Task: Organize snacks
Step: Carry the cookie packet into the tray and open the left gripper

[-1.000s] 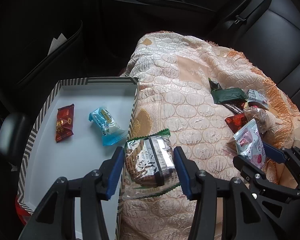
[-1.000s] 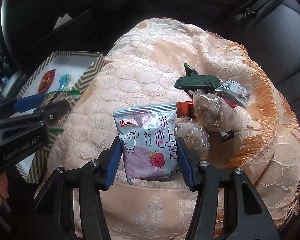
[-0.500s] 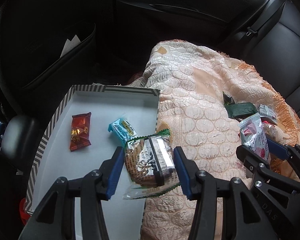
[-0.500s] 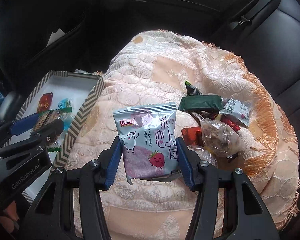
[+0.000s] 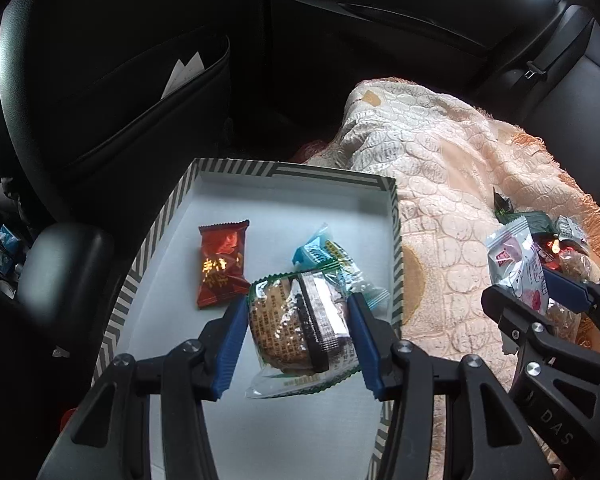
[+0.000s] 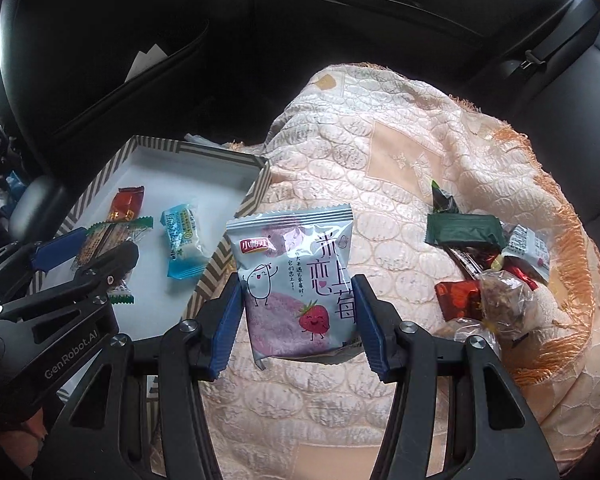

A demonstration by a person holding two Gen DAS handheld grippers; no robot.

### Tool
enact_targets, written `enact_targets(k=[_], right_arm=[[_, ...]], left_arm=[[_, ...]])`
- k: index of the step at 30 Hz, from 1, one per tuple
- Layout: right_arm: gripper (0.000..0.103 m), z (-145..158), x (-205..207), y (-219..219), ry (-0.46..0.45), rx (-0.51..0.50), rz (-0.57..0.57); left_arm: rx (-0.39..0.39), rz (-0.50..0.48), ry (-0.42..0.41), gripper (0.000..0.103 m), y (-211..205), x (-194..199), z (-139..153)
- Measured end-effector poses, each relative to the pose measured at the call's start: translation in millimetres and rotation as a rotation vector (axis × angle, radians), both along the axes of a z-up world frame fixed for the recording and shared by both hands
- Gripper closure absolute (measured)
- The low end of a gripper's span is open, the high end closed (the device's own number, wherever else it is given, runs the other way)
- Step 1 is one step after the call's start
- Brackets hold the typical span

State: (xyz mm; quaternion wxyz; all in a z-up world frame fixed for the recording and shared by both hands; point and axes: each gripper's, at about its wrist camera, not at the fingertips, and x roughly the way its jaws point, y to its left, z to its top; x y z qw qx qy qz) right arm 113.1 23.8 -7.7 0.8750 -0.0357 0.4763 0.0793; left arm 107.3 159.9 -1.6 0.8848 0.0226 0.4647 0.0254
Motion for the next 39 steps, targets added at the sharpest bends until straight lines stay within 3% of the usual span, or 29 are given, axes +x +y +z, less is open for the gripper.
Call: enact_targets(k=[17, 25, 34, 38, 39], right_arm=[[0.05, -16, 15, 77, 0.046, 0.016, 0.134], [0.05, -39, 13, 89, 0.127, 0.059, 0.141], [0.05, -42, 11, 97, 0.114, 0.057, 0.178], [0.049, -46, 13, 100, 0.137, 0.076, 0.19], [0.049, -48, 15, 99, 0.156, 0.088, 0.188]], left_arm=[[0.021, 0.058, 0.052, 0.05, 56, 3, -27], [0.053, 0.066, 0.083, 0.05, 67, 6, -42], [0.093, 0.076, 0.094, 0.049, 71, 6, -49], [0.107, 0.077, 0.105, 0.046, 73, 7, -52], [0.113, 0.081, 0.105, 0.041, 73, 7, -53]])
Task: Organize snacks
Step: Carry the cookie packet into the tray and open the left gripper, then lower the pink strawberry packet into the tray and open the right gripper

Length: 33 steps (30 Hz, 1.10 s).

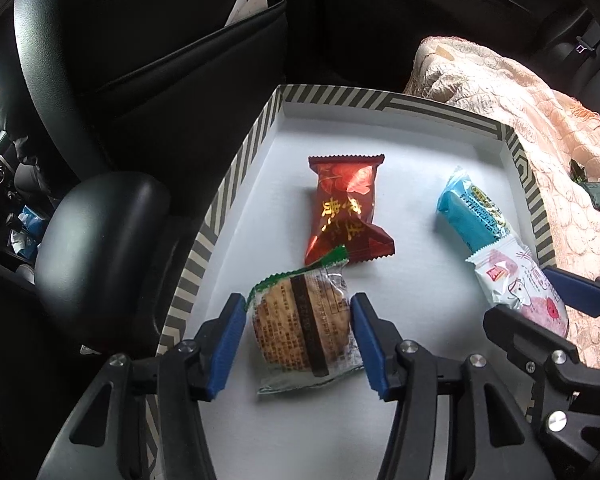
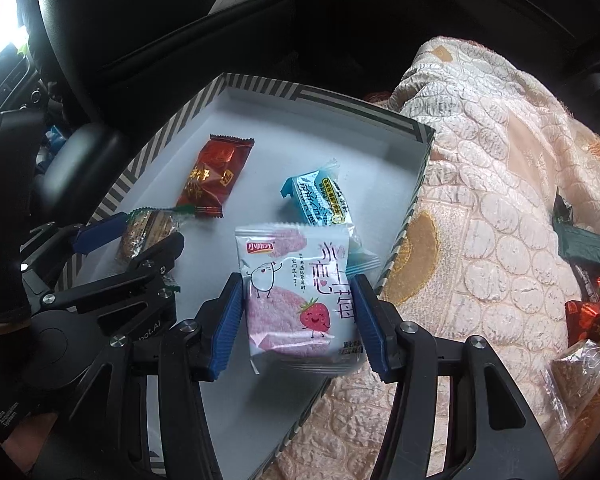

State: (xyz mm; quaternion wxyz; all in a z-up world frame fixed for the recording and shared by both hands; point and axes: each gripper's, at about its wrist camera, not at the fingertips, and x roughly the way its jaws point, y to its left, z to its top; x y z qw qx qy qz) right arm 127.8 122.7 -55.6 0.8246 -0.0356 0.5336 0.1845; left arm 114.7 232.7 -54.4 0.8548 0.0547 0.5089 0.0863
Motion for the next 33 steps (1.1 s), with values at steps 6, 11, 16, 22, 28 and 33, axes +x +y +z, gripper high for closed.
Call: enact_targets(k=[6, 11, 16, 22, 28, 33], right_arm=[[0.049, 4, -2, -7, 0.013, 0.056, -0.012], [0.049, 21, -10, -22, -0.018, 0.106, -0.044], [0.049, 35, -18, -50, -0.052, 0.095, -0.084], [0.049, 41, -25, -99, -0.056, 0.06, -0.151], [0.049, 44, -36, -155, -0.067, 0.026, -0.231], [0.049, 48, -46, -196, -0.076, 0.008, -0.303]], left_arm=[[0.01, 0.01, -0.029, 0.013, 0, -1, 7], [0.011, -0.005, -0.069, 0.011, -5, -4, 25], [0.006, -0.058, -0.122, 0.007, -25, -11, 49], [-0.044, -0.148, -0.138, 0.006, -65, -14, 63], [-0.065, -0.237, -0.127, 0.006, -109, -13, 61], [-0.079, -0.299, -0.111, 0.006, -141, -13, 59]])
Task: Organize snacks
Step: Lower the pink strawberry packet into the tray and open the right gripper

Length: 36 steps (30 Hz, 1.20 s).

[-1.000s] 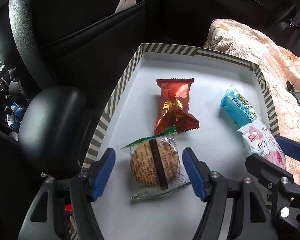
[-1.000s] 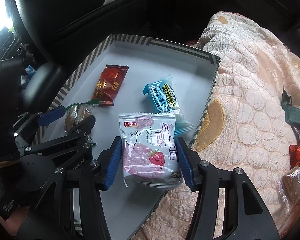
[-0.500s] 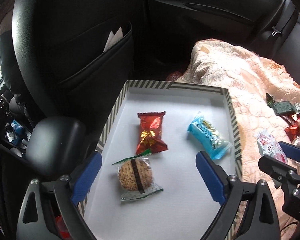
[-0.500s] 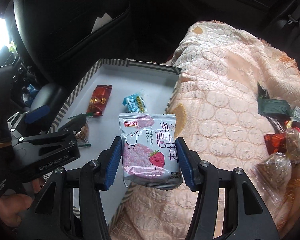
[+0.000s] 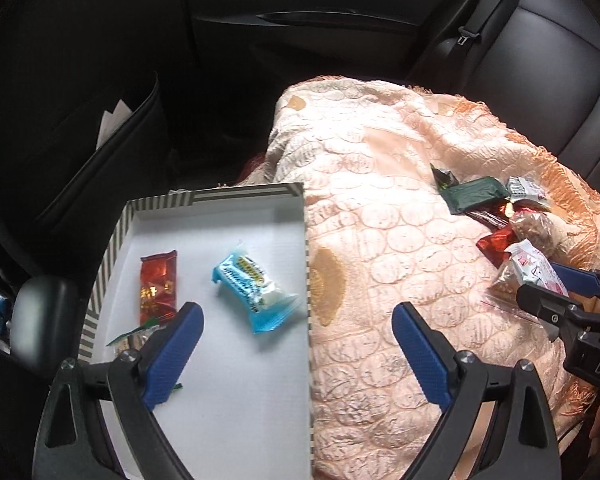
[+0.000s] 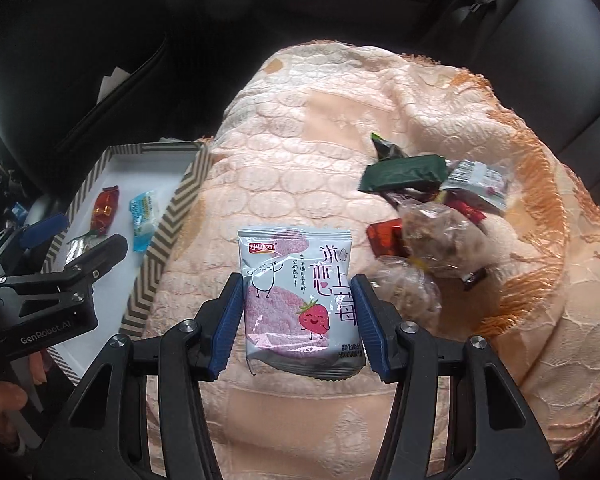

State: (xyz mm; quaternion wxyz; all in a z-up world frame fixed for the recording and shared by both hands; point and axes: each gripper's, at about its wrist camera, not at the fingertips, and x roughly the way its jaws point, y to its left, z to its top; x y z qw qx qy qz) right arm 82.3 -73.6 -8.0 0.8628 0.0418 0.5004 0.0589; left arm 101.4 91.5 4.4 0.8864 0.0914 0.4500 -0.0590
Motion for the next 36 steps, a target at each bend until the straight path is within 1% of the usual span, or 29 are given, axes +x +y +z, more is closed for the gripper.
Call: enact_targets(k=[9, 15, 19, 22, 25, 27, 29, 34, 36], right_arm=[[0.049, -8, -15, -51, 0.027, 0.005, -0.085], [0.049, -13, -25, -72, 0.027, 0.027, -0.104], [0.049, -15, -26, -79, 0.026, 0.029, -0.107], [0.049, -15, -25, -77, 0.023, 0.038, -0.095], [0.049, -9, -24, -65, 0.004, 0.034, -0.053], [0.049, -7, -21, -52, -0.004, 0.044, -0.014], [0.049, -6, -15, -32, -0.002, 0.068, 0.04], [0.049, -9, 3, 50, 0.009, 0.142, 0.251], [0.049, -13, 12, 83, 0.03, 0.183, 0.313]], left_arm=[[-0.006, -0.074, 0.029, 0.006, -48, 1, -6], [-0.036, -0.079, 0.072, 0.006, -63, 8, -14], [-0.033, -0.086, 0.083, 0.006, -70, 8, -17], [-0.026, -0.08, 0.083, 0.006, -67, 7, -16], [-0.013, -0.057, 0.068, 0.006, -53, 6, -9], [-0.002, -0.031, 0.043, 0.006, -34, 5, 0], [0.036, 0.022, 0.015, 0.006, -9, 4, 7], [0.061, 0.18, -0.002, 0.006, 62, 8, 19], [0.062, 0.24, -0.007, 0.006, 86, 10, 21]])
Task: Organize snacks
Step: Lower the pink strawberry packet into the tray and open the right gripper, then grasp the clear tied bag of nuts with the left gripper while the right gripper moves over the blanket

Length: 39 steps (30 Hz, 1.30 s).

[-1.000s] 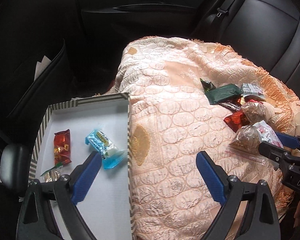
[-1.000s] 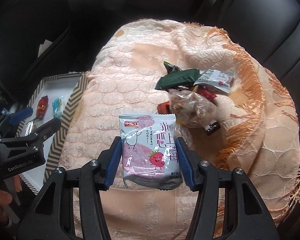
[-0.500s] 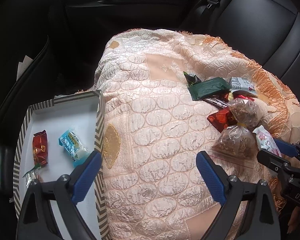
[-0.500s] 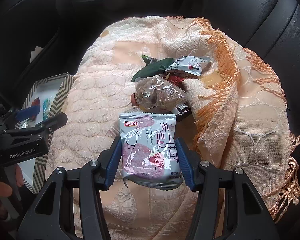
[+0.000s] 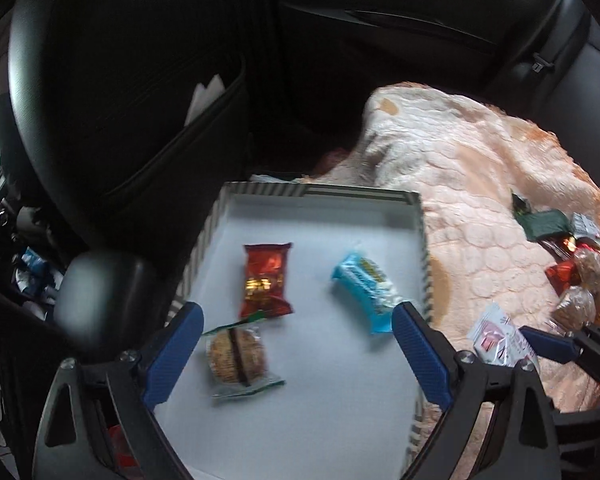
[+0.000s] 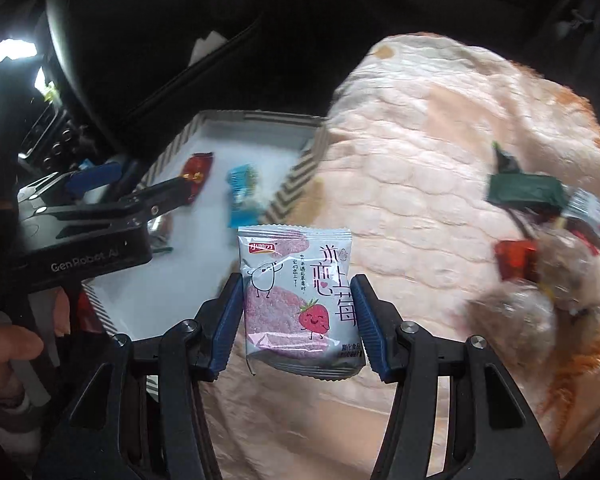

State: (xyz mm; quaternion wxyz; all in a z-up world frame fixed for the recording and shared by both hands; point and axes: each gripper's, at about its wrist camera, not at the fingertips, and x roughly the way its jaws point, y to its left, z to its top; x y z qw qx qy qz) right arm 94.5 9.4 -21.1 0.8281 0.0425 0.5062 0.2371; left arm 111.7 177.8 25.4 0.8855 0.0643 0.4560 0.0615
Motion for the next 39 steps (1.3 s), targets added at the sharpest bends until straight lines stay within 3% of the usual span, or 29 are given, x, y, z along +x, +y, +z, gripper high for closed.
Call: enact_targets(k=[3, 7, 9, 12, 18, 23, 39], right_arm=[[0.049, -3, 8, 41, -0.013, 0.028, 0.071], [0.049, -14, 12, 79, -0.031, -0.009, 0.153], [0.047, -19, 11, 87, -0.036, 0.005, 0.179], [0.033, -26, 10, 91, -0.029, 0.011, 0.201], [0.033, -22, 4, 84, -0.045, 0.004, 0.194], [0.033, -4, -14, 57, -0.081, -0.02, 0.185], [0.033, 2, -42, -85, -0.065, -0.104, -0.099]], left_arm=[[-0.004, 0.059, -0.008, 0.006, 23, 2, 1], [-0.01, 0.079, 0.004, 0.006, 32, 6, -8], [-0.014, 0.077, 0.014, 0.006, 31, 9, -13], [-0.023, 0.07, 0.025, 0.006, 28, 10, -19], [-0.042, 0.053, 0.022, 0.006, 17, 8, -18], [-0.058, 0.002, 0.016, 0.006, -9, 4, -17], [-0.114, -0.187, 0.051, 0.006, -115, -2, -26]])
